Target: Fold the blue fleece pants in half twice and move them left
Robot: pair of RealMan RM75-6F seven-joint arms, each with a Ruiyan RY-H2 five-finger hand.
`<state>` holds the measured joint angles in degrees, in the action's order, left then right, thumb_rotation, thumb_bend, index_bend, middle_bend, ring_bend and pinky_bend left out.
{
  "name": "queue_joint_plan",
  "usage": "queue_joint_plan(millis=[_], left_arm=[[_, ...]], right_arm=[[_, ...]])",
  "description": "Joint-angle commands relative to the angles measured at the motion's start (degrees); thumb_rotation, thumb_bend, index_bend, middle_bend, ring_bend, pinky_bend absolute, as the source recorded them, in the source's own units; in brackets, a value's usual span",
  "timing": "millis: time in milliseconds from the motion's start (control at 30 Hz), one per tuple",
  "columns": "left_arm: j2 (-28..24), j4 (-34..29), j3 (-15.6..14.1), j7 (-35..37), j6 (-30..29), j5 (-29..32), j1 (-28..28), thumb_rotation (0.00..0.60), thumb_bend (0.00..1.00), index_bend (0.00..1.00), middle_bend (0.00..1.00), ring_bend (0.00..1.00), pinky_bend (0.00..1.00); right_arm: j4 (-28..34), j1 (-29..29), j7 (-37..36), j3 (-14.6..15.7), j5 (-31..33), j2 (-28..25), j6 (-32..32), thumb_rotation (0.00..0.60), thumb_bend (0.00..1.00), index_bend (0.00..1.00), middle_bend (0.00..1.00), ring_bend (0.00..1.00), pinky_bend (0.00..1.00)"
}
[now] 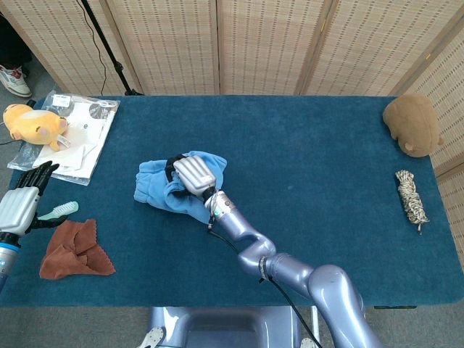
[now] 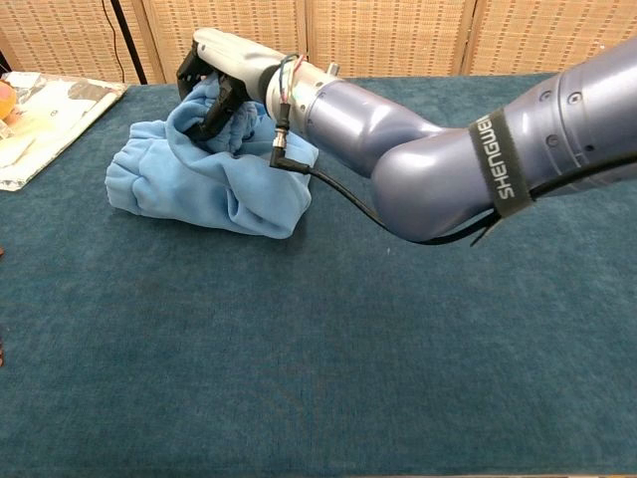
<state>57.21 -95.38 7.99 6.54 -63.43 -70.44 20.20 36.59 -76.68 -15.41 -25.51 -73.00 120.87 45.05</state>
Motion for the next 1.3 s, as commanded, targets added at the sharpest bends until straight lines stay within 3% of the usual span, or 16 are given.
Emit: queue_joint_plan(millis=[33, 200, 367, 400, 467, 533, 600, 700, 1000, 1167, 1300], left_arm=[[0.1, 0.1, 0.0, -0.1, 0.2, 0.1, 0.1, 0.6, 0.18, 0.0, 0.0, 0.0, 0.0], [0.1, 0.2, -0.2, 0.0, 1.0, -0.1, 0.4, 0.6, 0.18, 0.0, 0.0, 0.0, 0.0], [0.1, 0.3, -0.3, 0.2, 1.4, -0.1, 0.6, 0.6, 0.17, 0.0, 0.0, 0.0, 0.0], [0.1, 0.4, -0.3, 0.2, 1.6, -0.1, 0.7, 0.6, 0.17, 0.0, 0.0, 0.0, 0.0], [0.1, 0.5, -0.3, 0.2, 1.8, 0.1, 0.8, 0.6, 0.17, 0.0, 0.0, 0.0, 0.0], [0.2, 0.7, -0.3, 0.1, 2.1, 0.4, 0.9, 0.6, 0.17, 0.0, 0.0, 0.0, 0.0], [0.3, 0.8, -0.2, 0.1, 2.4, 0.6, 1.1, 0.6, 0.18, 0.0, 0.0, 0.0, 0.0], [0.5, 0.9, -0.3, -0.3, 2.8, 0.9, 1.3, 0.6, 0.17, 0.0, 0.0, 0.0, 0.0], [1.2, 1.1, -0.5, -1.5, 3.3, 0.8, 1.9, 0.6, 0.17, 0.0, 0.0, 0.0, 0.0], [1.5, 1.3, -0.7, -1.2, 2.9, -0.6, 2.0, 0.6, 0.15, 0.0, 0.0, 0.0, 0.0], [1.9, 1.9, -1.3, 1.0, 1.3, -5.0, 1.9, 0.6, 0.15, 0.0, 0.0, 0.0, 0.0]], right_arm=[[-1.8, -2.0, 0.7, -0.8, 0.3, 1.5, -0.4, 0.6, 0.7, 0.67, 0.41, 0.34, 0.47], [-8.9, -5.0, 1.2, -2.2, 2.3, 5.3, -2.4, 0.6, 0.7, 0.66, 0.4, 0.33, 0.47], [-13.2, -5.9, -1.3, -1.9, 2.5, 7.7, -3.3, 0.6, 0.69, 0.62, 0.37, 0.25, 0.45], [-13.5, -5.9, -2.3, -1.5, 2.2, 7.9, -3.6, 0.6, 0.64, 0.57, 0.33, 0.2, 0.43], [-13.9, -6.0, -3.7, -1.1, 1.8, 8.0, -3.9, 0.6, 0.43, 0.44, 0.22, 0.11, 0.38], [-13.7, -6.2, -5.6, -1.0, 1.6, 7.8, -4.1, 0.6, 0.12, 0.24, 0.07, 0.02, 0.28], [-13.4, -6.4, -7.1, -0.8, 1.2, 7.3, -4.2, 0.6, 0.01, 0.1, 0.0, 0.0, 0.18], [-13.4, -6.7, -7.9, -0.8, 0.9, 6.9, -3.3, 0.6, 0.0, 0.0, 0.0, 0.0, 0.09], [-9.5, -5.6, -4.8, -1.9, 2.1, 3.7, 0.5, 0.6, 0.0, 0.0, 0.0, 0.0, 0.05], [-0.8, -1.0, 0.9, -0.4, 1.9, -1.9, 2.8, 0.6, 0.0, 0.0, 0.0, 0.0, 0.05], [15.2, 7.9, 8.8, 2.5, 2.0, -12.4, 7.2, 0.6, 0.0, 0.0, 0.0, 0.0, 0.05]])
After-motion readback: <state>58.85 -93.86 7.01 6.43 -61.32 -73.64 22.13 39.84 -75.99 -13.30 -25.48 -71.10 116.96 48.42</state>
